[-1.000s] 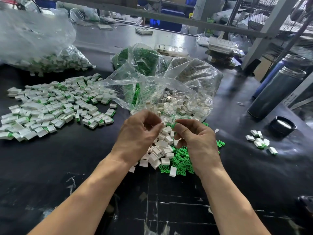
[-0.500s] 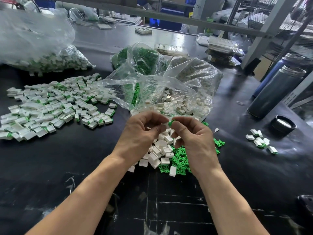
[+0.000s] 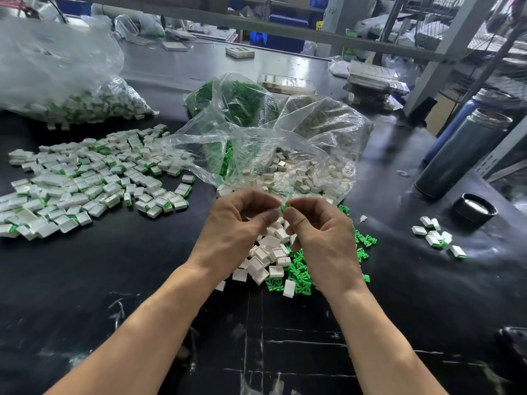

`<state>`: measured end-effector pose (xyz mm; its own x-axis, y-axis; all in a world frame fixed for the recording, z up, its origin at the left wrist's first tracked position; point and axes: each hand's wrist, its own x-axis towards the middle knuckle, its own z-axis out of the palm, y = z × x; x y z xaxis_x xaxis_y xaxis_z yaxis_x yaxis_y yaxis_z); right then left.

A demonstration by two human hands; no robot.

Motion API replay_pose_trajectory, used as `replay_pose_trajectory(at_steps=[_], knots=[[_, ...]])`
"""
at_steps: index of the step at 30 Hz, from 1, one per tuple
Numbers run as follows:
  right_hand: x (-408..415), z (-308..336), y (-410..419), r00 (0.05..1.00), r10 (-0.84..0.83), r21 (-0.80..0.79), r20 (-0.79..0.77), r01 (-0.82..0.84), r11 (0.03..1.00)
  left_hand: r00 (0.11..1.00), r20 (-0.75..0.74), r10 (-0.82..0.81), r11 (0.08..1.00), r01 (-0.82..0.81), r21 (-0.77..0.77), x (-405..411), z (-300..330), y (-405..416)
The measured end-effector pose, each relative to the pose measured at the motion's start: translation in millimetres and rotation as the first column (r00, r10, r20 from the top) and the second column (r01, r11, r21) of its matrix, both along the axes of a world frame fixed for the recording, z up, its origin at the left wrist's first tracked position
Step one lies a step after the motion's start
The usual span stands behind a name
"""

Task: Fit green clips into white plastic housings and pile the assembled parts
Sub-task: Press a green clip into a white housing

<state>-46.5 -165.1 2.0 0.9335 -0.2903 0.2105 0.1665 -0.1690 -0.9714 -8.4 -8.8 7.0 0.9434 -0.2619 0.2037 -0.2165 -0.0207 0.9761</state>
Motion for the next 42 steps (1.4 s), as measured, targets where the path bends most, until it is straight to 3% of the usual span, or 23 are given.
replay_pose_trajectory(at_steps=[5,22,32,39,42], knots=[[-0.9,-0.1,-1.0,1.0,-0.005,-0.147,-0.007,0.004,0.989,1.0,0.021,0.022,0.999,-0.022,0.041,1.9,0.5,1.2],[-5.0,-2.1,6.2,1.0,0.022,-0.169,-0.005,-0.022,0.985,0.999,-0.035,0.033,0.998,-0.031,0.05,3.0,0.5,3.1],[-3.3,0.6,7.4,1.0,0.007,0.08,0.018,-0.008,0.997,0.996,-0.081,0.033,0.999,-0.037,-0.039,2.6,1.7,1.3],[-1.2,-1.7,4.0,1.0,0.003,0.02,0.021,-0.003,1.0,0.999,-0.042,0.005,1.0,-0.006,-0.026,2.0,2.1,2.5],[-0.5,-0.1,1.7,0.999,0.027,0.079,-0.017,-0.026,0.997,1.0,-0.018,0.001,1.0,-0.001,-0.005,2.6,1.5,2.5]])
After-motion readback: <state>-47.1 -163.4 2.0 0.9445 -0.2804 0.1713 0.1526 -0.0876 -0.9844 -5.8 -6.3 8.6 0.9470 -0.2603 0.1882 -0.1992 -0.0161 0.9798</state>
